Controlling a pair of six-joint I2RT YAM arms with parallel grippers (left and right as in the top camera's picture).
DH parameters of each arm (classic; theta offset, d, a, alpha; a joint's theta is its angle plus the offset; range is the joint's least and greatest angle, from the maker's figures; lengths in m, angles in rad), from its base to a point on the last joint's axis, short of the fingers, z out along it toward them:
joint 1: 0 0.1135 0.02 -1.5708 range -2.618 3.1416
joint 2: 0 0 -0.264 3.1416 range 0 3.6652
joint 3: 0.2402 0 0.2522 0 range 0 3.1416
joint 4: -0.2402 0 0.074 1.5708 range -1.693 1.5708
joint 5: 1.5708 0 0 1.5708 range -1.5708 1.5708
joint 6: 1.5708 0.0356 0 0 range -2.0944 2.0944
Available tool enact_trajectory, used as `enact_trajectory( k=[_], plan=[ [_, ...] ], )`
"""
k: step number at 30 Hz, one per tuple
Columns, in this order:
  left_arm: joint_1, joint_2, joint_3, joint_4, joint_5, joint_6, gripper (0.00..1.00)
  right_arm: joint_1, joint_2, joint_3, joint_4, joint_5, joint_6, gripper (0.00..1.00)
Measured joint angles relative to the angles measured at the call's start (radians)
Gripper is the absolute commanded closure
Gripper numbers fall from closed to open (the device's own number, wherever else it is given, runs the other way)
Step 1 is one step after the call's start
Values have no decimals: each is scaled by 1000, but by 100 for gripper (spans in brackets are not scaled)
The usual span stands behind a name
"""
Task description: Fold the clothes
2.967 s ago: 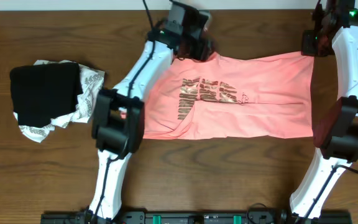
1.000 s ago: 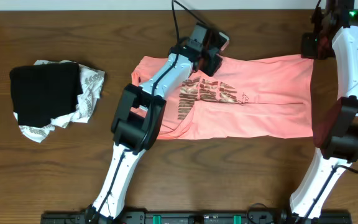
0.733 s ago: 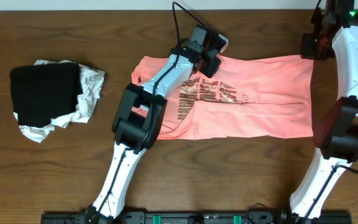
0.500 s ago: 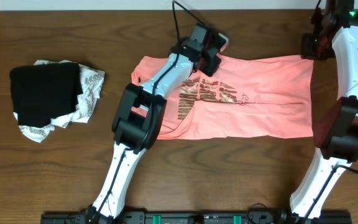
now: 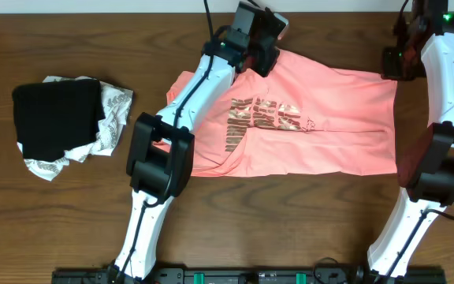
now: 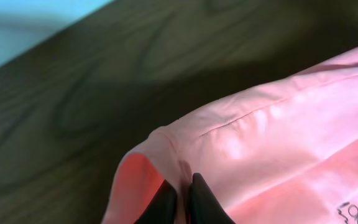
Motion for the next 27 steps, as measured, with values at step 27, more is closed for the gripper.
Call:
enact_trajectory(
  k=[27],
  plan=[
    [-37,-103,0,-473,0,0,90,0,0,0,-345,-197,-155,99]
  ],
)
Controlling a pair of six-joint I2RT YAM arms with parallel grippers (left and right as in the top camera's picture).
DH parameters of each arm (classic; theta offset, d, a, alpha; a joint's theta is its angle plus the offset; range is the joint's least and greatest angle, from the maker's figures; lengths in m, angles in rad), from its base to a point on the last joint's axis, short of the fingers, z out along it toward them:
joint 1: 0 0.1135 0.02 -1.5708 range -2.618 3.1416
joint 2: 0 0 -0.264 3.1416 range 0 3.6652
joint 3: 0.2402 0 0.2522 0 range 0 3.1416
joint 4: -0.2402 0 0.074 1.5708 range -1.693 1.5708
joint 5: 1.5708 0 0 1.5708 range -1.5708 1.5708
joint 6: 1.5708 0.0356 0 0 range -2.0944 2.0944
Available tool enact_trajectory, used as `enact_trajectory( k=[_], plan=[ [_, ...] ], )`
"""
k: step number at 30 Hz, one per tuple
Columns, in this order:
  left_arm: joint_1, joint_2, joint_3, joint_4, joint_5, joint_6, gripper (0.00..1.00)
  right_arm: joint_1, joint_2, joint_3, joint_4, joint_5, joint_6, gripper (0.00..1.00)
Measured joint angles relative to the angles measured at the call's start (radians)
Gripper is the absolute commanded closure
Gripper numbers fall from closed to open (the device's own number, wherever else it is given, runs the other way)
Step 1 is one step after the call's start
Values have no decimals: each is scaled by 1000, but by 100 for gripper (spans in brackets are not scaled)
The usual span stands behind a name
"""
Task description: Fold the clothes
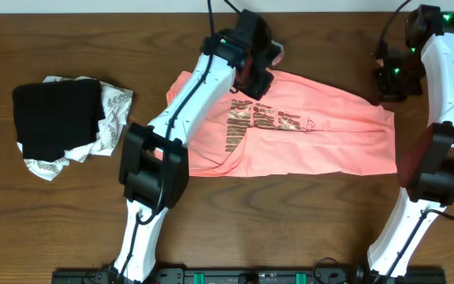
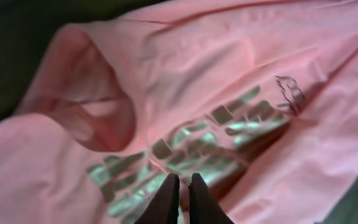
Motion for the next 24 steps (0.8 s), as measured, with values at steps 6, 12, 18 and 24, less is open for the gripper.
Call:
enact_trajectory(
  k=[6,12,18,24],
  plan=[
    [-22,0,-1,60,-3,-1,64,1,0,0,-56,121,108,99],
    [-21,2,-34,244,-51,2,44,3,0,0,-34,169,148,99],
    [-18,48,-38,290,-63,0,38,18,0,0,-3,184,158,99],
    [-16,153,-47,317,-55,3,39,55,0,0,38,187,161,99]
  ],
)
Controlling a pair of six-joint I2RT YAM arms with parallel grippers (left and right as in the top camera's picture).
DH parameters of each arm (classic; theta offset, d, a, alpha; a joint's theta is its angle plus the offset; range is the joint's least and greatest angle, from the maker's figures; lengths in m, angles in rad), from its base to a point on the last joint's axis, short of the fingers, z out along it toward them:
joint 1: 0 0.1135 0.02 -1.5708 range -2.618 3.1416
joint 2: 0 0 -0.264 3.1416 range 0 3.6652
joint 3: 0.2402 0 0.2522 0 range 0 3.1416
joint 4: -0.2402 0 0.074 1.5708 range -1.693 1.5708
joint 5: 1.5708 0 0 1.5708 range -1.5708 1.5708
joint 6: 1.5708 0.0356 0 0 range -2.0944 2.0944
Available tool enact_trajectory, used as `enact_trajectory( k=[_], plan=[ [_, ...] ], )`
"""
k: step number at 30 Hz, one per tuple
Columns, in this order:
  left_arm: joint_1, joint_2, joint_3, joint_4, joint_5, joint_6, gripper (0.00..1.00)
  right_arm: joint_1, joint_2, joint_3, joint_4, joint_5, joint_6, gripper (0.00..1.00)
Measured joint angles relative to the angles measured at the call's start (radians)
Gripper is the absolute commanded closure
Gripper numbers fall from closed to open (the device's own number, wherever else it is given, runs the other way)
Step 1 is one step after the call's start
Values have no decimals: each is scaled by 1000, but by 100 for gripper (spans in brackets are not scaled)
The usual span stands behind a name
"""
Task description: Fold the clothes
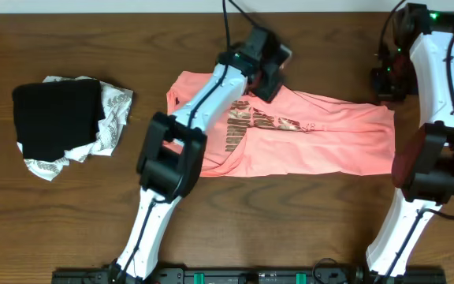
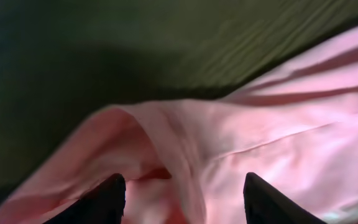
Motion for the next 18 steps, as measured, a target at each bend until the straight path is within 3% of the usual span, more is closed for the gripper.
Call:
enact_trajectory(
  k=[7,15,18],
  plan=[
    [0,34,-5,32,30,0,48,8,0,0,17,2,0,99],
    [0,34,-5,62,84,-2,93,8,0,0,25,3,0,99],
    [0,34,-5,63,93,1,94,8,0,0,26,4,0,99]
  ],
)
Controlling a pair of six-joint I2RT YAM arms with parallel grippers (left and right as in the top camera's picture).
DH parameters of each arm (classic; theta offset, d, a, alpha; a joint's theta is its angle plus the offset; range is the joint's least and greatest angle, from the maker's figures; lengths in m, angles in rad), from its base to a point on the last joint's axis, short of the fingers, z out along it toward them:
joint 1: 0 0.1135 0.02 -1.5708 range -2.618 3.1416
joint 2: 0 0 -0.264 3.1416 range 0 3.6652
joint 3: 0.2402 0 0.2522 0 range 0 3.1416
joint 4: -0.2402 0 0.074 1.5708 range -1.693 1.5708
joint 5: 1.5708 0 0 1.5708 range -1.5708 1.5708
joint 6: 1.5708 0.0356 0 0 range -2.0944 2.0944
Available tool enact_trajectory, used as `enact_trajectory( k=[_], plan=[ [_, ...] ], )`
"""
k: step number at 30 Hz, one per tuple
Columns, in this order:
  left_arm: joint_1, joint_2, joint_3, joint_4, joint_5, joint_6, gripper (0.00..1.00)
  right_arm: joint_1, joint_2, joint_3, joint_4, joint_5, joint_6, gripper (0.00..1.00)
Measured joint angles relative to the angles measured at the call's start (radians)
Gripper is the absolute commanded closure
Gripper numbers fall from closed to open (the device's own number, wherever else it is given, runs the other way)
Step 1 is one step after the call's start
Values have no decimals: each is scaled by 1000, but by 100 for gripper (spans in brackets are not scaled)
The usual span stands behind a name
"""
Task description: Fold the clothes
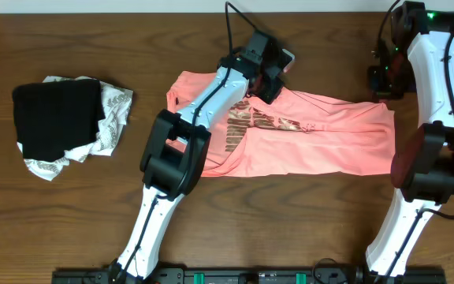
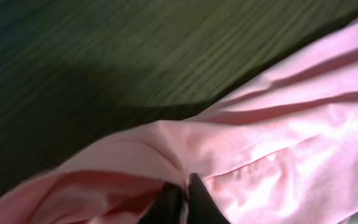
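A pink shirt (image 1: pixel 321 138) with a metallic print (image 1: pixel 262 120) lies spread across the middle of the table, its back strip folded forward. My left gripper (image 1: pixel 268 75) is at the shirt's back edge above the print. In the left wrist view the left gripper (image 2: pixel 182 193) is shut on a raised fold of the pink fabric (image 2: pixel 278 155). My right gripper (image 1: pixel 385 81) hangs at the shirt's back right corner. Whether it grips the cloth does not show.
A pile of clothes sits at the far left: a black garment (image 1: pixel 53 118) on top of a white patterned one (image 1: pixel 113 110). Dark wooden table (image 1: pixel 290 221) runs in front of the shirt. Both arms reach from the front edge to the back.
My left gripper stood open over the shirt's back fold and is now shut on that fold. The arms and the shirt lie almost as before in the overhead view.
At first the shirt lay wide, with my left gripper shut on its back edge and the right at the back right corner. Then both sat nearer the front, the back strip folded over. The left gripper then stood open at the fold, and now pinches it.
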Motion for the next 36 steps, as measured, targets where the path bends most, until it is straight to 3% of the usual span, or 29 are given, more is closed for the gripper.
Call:
enact_trajectory(
  k=[16,25,36],
  plan=[
    [44,-57,0,-58,9,-2,94,0,0,0,24,0,0,99],
    [45,-190,2,-239,12,-3,94,0,0,0,51,0,-1,99],
    [32,-203,4,-511,13,-5,94,0,0,0,31,0,-16,98]
  ],
)
